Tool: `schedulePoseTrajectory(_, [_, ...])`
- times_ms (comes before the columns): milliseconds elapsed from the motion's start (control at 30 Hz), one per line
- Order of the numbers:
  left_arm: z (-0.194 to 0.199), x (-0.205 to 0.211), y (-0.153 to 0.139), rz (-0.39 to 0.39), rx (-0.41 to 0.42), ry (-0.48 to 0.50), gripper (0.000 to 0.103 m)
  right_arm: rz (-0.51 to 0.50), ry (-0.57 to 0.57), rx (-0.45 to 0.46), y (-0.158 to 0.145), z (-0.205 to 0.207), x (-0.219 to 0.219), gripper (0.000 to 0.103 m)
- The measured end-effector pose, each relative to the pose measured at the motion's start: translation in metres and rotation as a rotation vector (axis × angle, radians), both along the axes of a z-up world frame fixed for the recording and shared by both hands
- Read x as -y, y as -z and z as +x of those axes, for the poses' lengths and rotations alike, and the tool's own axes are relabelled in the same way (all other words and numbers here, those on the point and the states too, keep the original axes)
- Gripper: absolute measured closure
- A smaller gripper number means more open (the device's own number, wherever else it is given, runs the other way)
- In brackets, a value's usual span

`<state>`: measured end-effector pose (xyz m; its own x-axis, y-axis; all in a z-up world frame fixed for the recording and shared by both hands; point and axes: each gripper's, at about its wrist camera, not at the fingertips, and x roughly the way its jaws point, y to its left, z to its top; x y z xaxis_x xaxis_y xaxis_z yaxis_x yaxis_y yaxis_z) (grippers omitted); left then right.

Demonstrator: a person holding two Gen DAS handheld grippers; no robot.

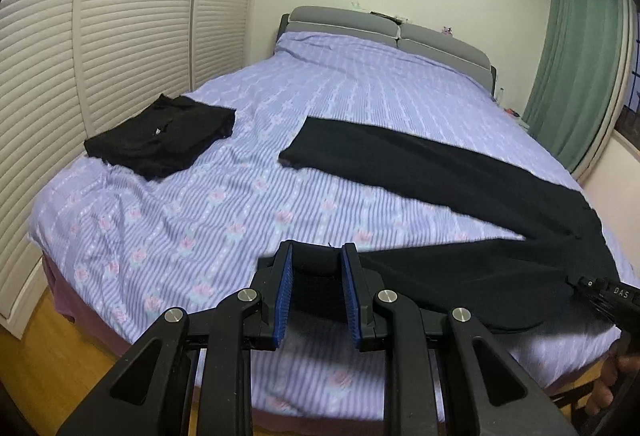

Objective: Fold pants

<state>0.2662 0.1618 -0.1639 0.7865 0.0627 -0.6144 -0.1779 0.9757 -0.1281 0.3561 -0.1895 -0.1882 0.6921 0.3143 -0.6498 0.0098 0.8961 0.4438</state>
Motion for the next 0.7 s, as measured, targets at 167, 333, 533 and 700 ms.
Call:
schedulePoseTrajectory(167, [0.024,0.010,-0.038,0.036,-0.008,0.004,0.079,0.001,-0.006,-0.070,-0.031,0.025,0.008,0.097])
schedulePoseTrajectory(333, [0.061,0.018,-0.083,0.060,-0.031,-0.004,0.079,0.004,-0.011,-0.132,-0.062,0.061,0.016,0.097])
schedulePoseTrajectory(533, [0.112,0.017,-0.109,0.028,-0.064,-0.030,0.079,0.001,-0.022,-0.168,-0.089,0.107,0.018,0.097])
schedulePoseTrajectory(700, [0.157,0.008,-0.119,0.009,-0.047,-0.015,0.079,-0.031,-0.023,-0.129,-0.115,0.149,0.011,0.097])
